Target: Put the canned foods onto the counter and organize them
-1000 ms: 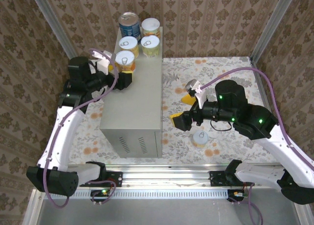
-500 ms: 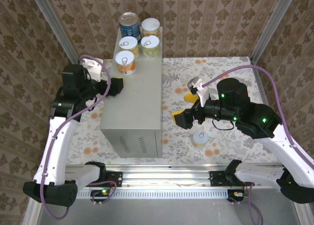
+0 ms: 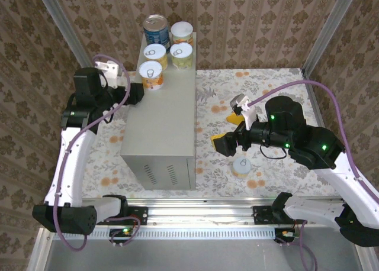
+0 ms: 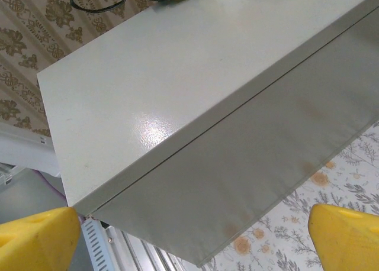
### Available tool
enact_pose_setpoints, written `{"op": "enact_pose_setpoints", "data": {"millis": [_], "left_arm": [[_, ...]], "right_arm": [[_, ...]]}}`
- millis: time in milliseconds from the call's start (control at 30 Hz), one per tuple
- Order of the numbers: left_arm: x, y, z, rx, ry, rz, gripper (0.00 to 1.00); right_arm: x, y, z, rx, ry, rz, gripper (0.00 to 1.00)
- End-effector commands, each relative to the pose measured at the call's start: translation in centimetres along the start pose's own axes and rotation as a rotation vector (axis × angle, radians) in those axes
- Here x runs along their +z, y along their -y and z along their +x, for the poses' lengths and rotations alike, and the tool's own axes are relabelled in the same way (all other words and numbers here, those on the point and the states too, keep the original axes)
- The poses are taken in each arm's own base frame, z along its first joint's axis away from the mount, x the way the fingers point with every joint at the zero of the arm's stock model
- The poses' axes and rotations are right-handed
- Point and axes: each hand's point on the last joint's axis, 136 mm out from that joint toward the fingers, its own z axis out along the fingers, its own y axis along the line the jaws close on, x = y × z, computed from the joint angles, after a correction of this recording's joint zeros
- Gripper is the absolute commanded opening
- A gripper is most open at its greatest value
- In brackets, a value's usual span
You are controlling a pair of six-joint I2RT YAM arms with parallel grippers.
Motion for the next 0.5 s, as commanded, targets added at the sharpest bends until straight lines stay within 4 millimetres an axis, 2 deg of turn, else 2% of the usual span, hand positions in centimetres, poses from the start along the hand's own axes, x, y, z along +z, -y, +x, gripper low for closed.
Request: {"op": "enact_pose_setpoints", "data": {"millis": [0, 467], "left_arm": [[0.7, -1.5, 0.2, -0.017, -0.033, -0.053, 1.00], [2.9, -3.2, 0.3, -0.029, -0.081, -0.053, 1.00]], "right_arm": [[-1.0, 0.0, -0.5, -0.001, 0.017, 0.020, 1.00], [-0.3, 0.1, -0.3, 0.004, 0.013, 0.015, 1.00]]}}
